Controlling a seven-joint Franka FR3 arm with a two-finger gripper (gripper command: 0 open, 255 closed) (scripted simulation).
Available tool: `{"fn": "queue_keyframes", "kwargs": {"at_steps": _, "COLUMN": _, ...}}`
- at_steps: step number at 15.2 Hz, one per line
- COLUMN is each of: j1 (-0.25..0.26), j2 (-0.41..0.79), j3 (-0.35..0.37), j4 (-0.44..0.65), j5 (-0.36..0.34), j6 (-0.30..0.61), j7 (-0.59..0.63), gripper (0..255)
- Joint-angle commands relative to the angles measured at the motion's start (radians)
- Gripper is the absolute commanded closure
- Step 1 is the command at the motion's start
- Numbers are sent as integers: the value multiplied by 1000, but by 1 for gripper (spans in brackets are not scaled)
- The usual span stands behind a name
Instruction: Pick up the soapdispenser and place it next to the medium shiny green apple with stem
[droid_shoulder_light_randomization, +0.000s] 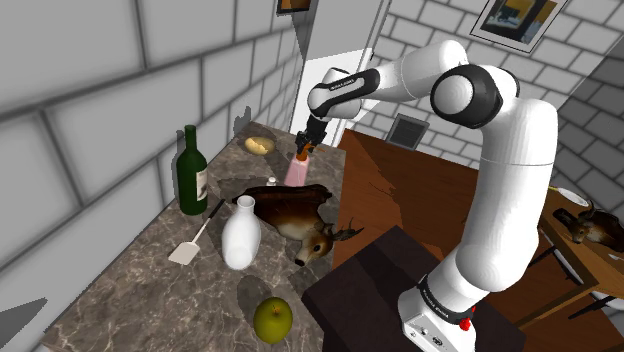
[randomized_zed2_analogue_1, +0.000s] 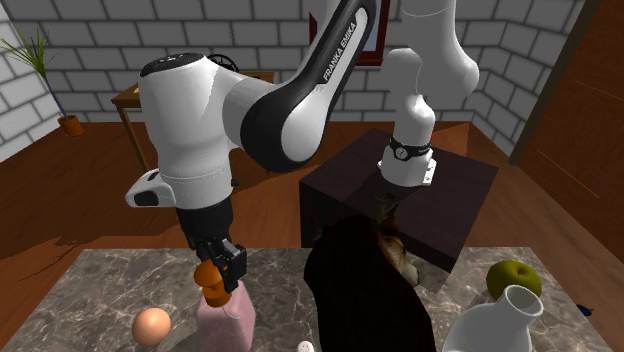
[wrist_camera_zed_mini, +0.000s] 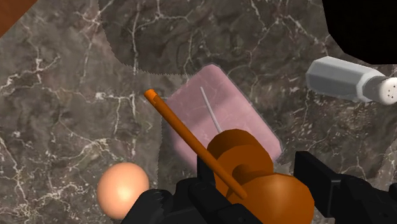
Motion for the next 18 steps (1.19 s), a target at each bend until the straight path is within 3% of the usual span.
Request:
{"fn": "queue_keyframes", "kwargs": {"at_steps": 1, "j1": 0, "j2": 0, "j3": 0, "j4": 0, "j5": 0, "j6": 0, "j7": 0, "gripper": 255}}
{"fn": "queue_keyframes", "kwargs": {"at_steps": 18, "j1": 5, "j2": -100, "j3": -11, "j4": 62, "j5": -24, "j6": -161, "j7": 27, "gripper": 255}}
